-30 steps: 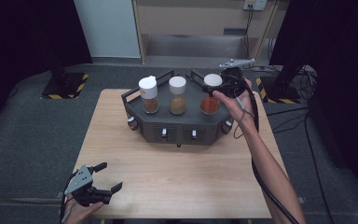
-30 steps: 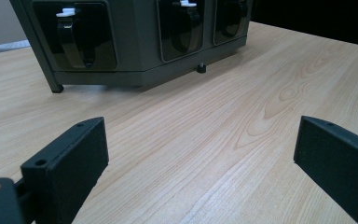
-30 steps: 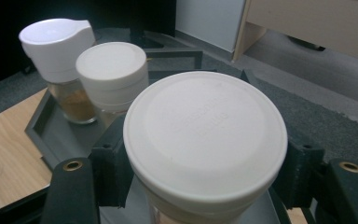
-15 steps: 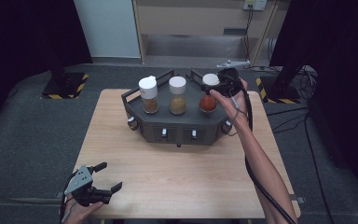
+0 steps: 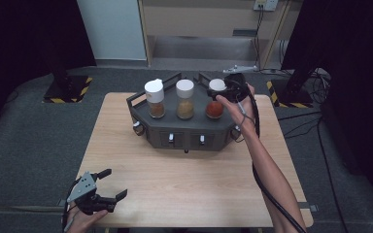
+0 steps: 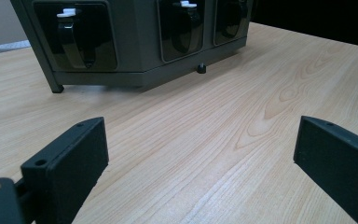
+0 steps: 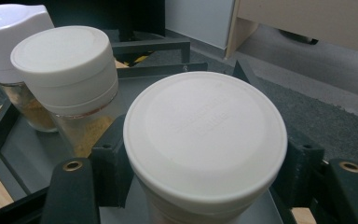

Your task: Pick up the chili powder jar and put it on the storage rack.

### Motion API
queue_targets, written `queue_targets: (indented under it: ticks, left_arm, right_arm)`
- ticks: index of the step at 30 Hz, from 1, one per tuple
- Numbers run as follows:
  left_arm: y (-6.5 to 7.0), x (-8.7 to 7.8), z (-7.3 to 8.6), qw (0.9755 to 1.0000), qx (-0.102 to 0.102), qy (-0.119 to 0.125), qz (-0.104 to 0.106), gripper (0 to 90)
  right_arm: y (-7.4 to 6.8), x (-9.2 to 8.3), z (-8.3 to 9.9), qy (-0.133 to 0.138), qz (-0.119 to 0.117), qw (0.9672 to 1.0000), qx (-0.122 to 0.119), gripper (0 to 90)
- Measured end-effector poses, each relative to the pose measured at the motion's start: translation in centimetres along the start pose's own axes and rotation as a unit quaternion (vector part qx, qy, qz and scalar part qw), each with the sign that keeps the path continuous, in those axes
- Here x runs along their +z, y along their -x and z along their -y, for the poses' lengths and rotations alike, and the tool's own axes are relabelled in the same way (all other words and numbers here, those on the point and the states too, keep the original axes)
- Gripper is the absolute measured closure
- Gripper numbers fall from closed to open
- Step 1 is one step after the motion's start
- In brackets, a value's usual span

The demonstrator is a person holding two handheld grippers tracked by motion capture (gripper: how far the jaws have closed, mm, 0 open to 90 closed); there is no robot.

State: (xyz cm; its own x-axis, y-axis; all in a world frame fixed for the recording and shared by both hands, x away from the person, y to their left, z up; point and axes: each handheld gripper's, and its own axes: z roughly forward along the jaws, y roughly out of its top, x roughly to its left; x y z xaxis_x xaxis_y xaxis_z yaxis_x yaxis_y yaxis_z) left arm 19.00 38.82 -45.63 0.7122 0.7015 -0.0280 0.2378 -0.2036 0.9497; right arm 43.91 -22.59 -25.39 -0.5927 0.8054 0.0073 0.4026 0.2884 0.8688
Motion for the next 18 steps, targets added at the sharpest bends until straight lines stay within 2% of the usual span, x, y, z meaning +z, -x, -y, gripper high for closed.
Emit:
queue_targets:
  ticks: [18]
  left_arm:
    - [0.01, 0.01, -0.03, 1.0000, 0.001, -0.001, 0.001, 2.0]
  right_arm:
    - [0.27, 0.48, 0.64, 0.004, -0.002, 1.0000, 0.005, 33.1]
